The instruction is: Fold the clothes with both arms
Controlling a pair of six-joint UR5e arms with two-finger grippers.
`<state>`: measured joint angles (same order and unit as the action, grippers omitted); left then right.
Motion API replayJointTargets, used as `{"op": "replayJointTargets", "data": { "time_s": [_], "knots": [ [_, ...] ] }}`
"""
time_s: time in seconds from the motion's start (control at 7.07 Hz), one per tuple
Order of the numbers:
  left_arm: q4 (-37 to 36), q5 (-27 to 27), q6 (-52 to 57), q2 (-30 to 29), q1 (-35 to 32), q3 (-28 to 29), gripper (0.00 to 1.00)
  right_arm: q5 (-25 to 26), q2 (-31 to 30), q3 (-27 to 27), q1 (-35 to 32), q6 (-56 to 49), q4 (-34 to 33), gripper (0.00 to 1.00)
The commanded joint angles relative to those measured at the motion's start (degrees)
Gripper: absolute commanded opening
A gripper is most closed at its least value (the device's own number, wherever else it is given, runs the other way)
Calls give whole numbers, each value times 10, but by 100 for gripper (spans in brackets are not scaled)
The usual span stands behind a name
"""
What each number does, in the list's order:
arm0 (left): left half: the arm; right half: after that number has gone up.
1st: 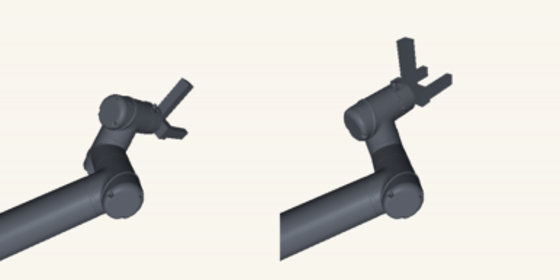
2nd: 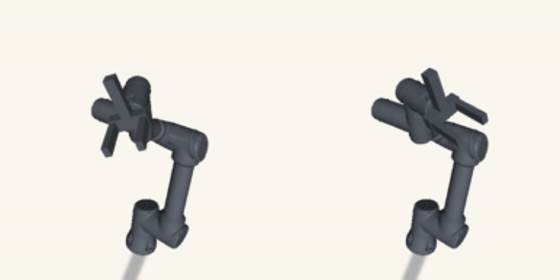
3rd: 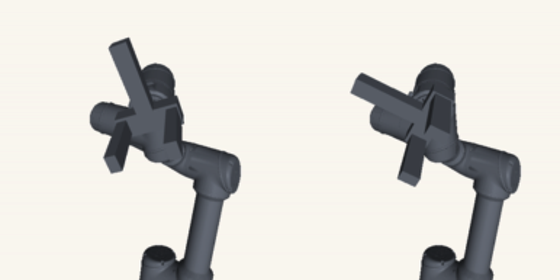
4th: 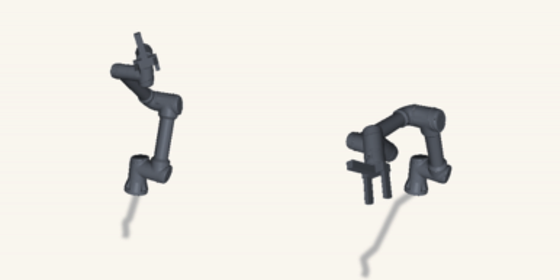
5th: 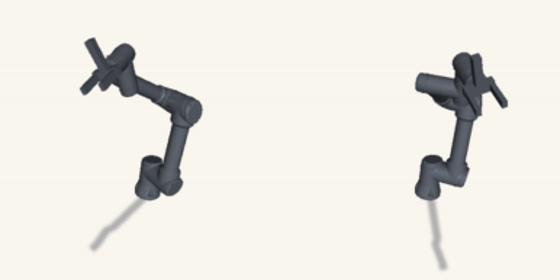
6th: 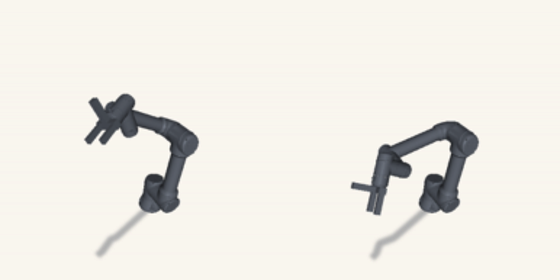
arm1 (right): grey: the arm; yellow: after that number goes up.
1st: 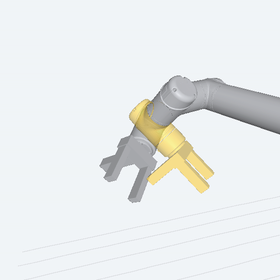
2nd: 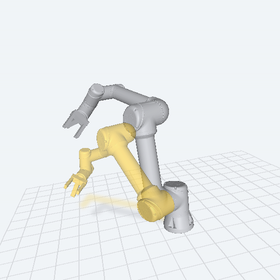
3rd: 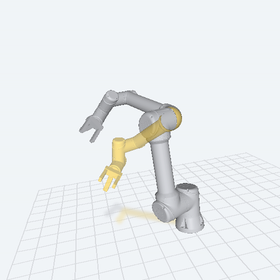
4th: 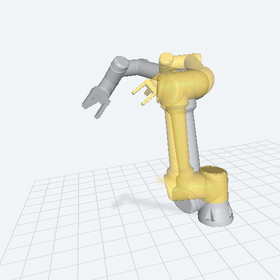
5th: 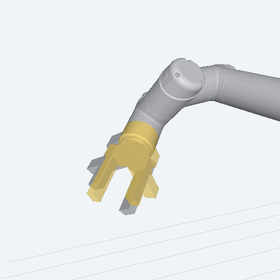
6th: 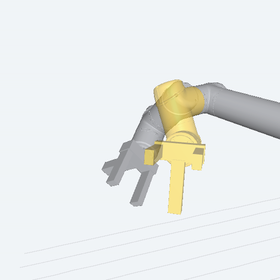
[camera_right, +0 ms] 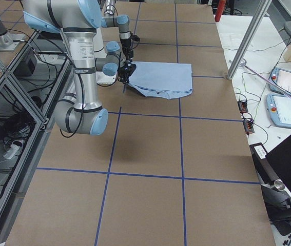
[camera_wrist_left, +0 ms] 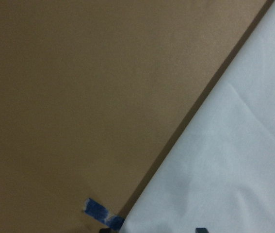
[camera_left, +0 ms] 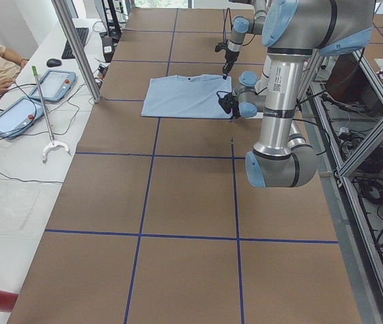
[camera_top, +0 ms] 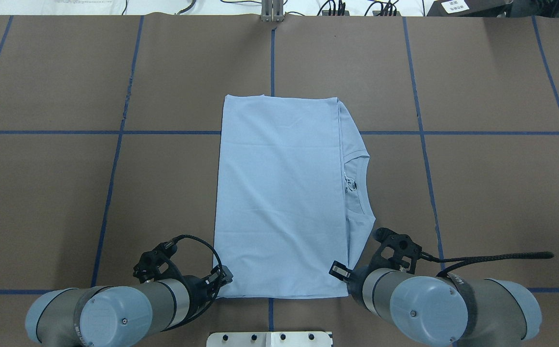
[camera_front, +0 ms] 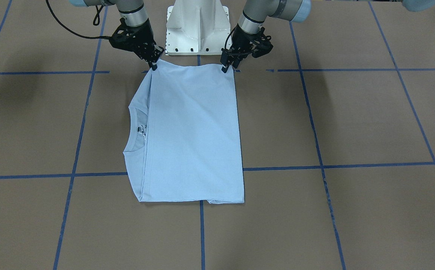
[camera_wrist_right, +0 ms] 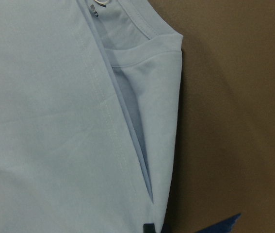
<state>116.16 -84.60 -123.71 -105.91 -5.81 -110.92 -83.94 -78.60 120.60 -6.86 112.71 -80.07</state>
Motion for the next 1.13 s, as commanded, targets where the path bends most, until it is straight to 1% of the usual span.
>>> {"op": "replayJointTargets", "data": {
  "time_s": [0.0, 0.42, 0.57, 0.71, 0.85, 0.99],
  "knots": [
    [0, 6, 0, -1, 4, 2, 60, 0, 0, 0, 0, 0, 0, 0],
    [-1, 5, 0, 3, 4, 5, 60, 0, 2, 0, 0, 0, 1, 0],
    [-1, 5, -2, 4, 4, 7, 57, 0, 2, 0, 0, 0, 1, 0],
    [-1, 5, -6, 4, 7, 13, 51, 0, 3, 0, -1, 0, 0, 0],
    [-1, 4, -7, 3, 8, 15, 41, 0, 3, 0, -2, 0, 0, 0],
    [-1, 4, -7, 3, 8, 15, 17, 0, 3, 0, -2, 0, 0, 0]
  ]
}}
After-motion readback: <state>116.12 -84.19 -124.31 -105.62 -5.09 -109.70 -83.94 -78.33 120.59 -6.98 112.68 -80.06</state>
